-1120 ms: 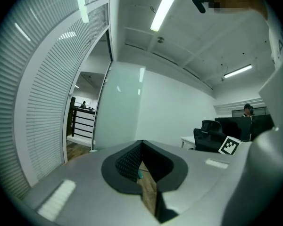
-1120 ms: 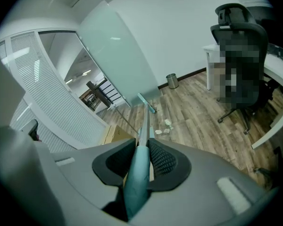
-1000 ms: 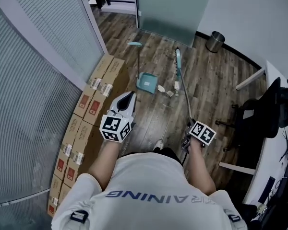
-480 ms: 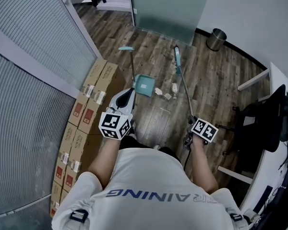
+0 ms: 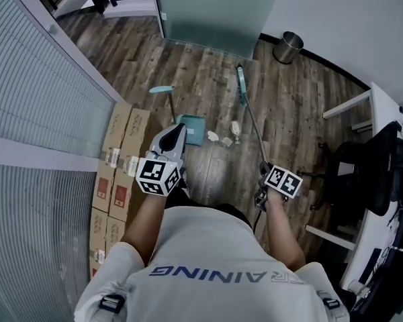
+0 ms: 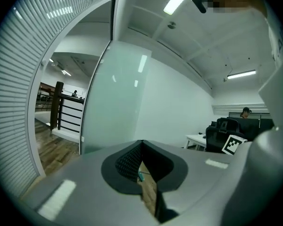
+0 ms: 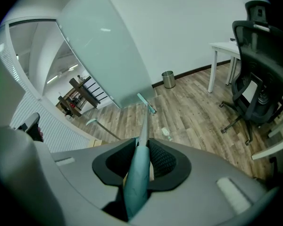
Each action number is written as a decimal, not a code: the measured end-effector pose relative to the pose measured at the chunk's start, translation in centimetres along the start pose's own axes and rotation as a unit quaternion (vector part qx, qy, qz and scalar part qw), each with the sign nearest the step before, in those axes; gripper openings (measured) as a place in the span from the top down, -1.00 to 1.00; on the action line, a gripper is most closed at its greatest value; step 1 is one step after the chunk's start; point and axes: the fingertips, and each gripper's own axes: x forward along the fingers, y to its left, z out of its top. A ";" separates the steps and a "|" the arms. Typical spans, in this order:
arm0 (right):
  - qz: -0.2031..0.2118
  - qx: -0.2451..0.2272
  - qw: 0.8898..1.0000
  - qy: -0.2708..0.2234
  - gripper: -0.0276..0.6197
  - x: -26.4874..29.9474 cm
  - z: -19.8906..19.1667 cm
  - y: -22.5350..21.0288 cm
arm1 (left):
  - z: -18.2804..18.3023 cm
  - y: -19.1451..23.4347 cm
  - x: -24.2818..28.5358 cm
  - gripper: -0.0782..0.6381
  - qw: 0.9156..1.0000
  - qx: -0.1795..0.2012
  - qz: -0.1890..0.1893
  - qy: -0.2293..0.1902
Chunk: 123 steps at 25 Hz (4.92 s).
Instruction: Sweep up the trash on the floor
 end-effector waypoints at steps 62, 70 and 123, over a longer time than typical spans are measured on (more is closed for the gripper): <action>-0.083 0.122 0.983 0.112 0.59 14.0 -3.4 5.9 | -24.8 25.0 22.2 0.43 0.789 0.295 -0.246 0.480; -0.106 0.101 0.976 0.163 0.59 16.2 -6.6 4.9 | -25.5 24.4 22.3 0.49 0.799 0.269 -0.263 0.469; -0.129 0.056 0.954 0.266 0.58 19.8 -12.2 4.4 | -26.1 24.2 22.4 0.49 0.792 0.265 -0.260 0.484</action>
